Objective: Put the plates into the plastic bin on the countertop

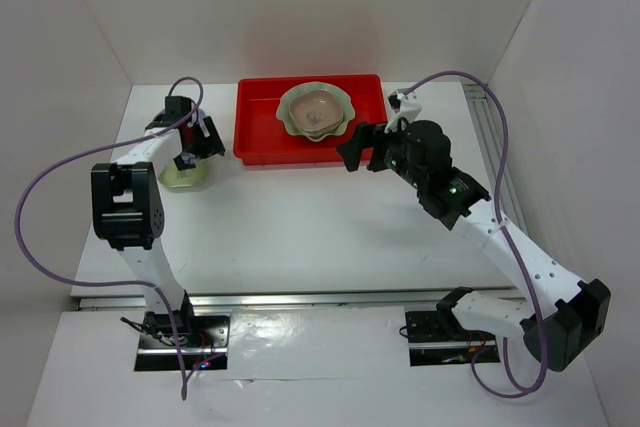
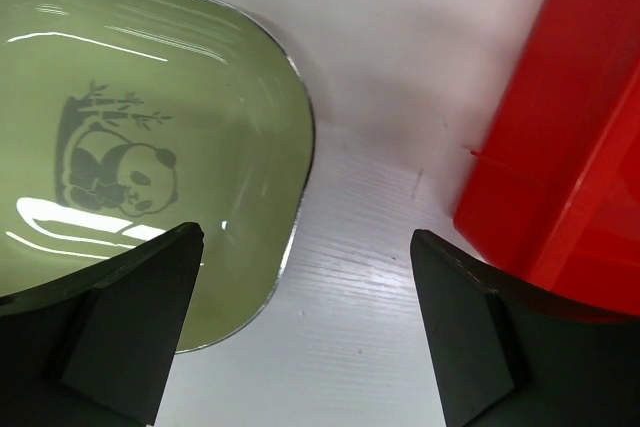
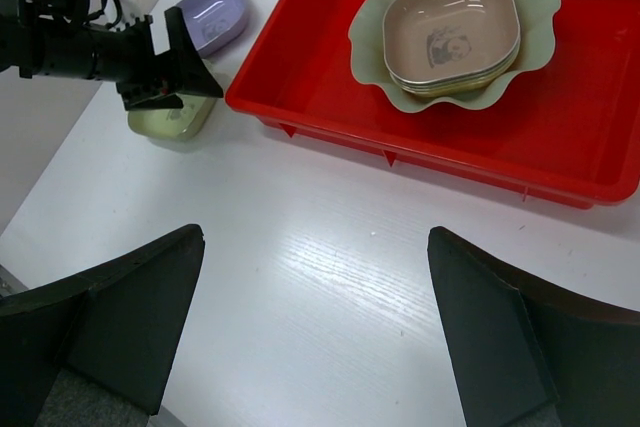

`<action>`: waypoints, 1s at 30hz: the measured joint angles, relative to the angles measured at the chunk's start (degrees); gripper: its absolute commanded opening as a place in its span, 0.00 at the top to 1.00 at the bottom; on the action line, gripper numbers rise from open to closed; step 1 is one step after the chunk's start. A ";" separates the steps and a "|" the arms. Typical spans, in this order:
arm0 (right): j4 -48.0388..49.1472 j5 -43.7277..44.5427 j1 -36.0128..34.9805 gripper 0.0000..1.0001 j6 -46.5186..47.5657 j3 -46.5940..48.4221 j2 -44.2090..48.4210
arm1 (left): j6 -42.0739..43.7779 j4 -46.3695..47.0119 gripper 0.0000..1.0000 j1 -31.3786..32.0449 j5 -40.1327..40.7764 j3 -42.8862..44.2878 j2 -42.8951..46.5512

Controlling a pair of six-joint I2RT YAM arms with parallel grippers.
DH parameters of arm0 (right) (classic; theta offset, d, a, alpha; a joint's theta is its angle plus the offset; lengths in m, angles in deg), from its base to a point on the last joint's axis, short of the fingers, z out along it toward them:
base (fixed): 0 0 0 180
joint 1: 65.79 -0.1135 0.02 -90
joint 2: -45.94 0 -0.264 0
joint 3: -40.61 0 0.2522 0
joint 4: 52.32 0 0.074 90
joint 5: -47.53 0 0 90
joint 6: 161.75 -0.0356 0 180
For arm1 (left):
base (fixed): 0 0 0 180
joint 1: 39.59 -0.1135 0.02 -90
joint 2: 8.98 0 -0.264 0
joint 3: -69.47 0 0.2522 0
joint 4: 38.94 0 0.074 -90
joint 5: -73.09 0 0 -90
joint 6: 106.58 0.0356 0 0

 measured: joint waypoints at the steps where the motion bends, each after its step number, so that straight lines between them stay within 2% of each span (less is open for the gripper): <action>1: 0.17 -0.02 0.00 0.00 -0.02 -0.22 -0.02 | 0.04 -0.04 0.02 -0.04 0.46 0.00 -0.15; 6: 0.39 -0.39 0.00 0.00 -0.02 -0.70 0.00 | 0.04 -0.46 0.09 0.07 3.26 0.04 -3.82; 8: 0.44 -0.46 0.00 0.00 -0.02 -0.70 0.02 | 0.42 -0.37 0.22 0.50 4.85 0.31 -4.96; 10: 0.37 -0.44 -0.07 0.00 -0.02 -0.70 0.04 | 0.83 -0.22 0.39 0.87 5.53 0.31 -5.25; 11: 0.39 -0.44 -0.17 0.00 -0.02 -0.70 0.04 | 0.96 -0.26 0.66 1.09 6.38 0.31 -5.38; 13: 0.35 -0.42 -0.37 0.00 -0.02 -0.70 0.07 | 1.38 -0.24 0.92 1.46 7.23 0.42 -5.44; 14: 0.35 -0.42 -0.39 0.00 0.00 -0.70 0.09 | 1.11 -0.20 1.00 1.73 9.57 1.11 -5.22; 18: 0.33 -0.31 -0.39 0.00 -0.02 -0.68 0.13 | -1.11 -3.98 1.00 2.91 16.61 2.08 -4.39; 21: 0.55 -0.57 -0.39 0.00 -0.26 -0.68 0.11 | -6.56 -11.28 1.00 4.20 21.24 2.01 -4.07; 27: 0.72 0.76 -1.05 0.00 -0.52 0.02 -0.98 | -13.16 -20.35 1.00 8.33 21.81 -1.20 4.92; 30: 0.31 5.84 -1.14 0.00 -1.55 0.07 -0.98 | -13.62 -23.37 1.00 13.42 21.49 2.91 9.53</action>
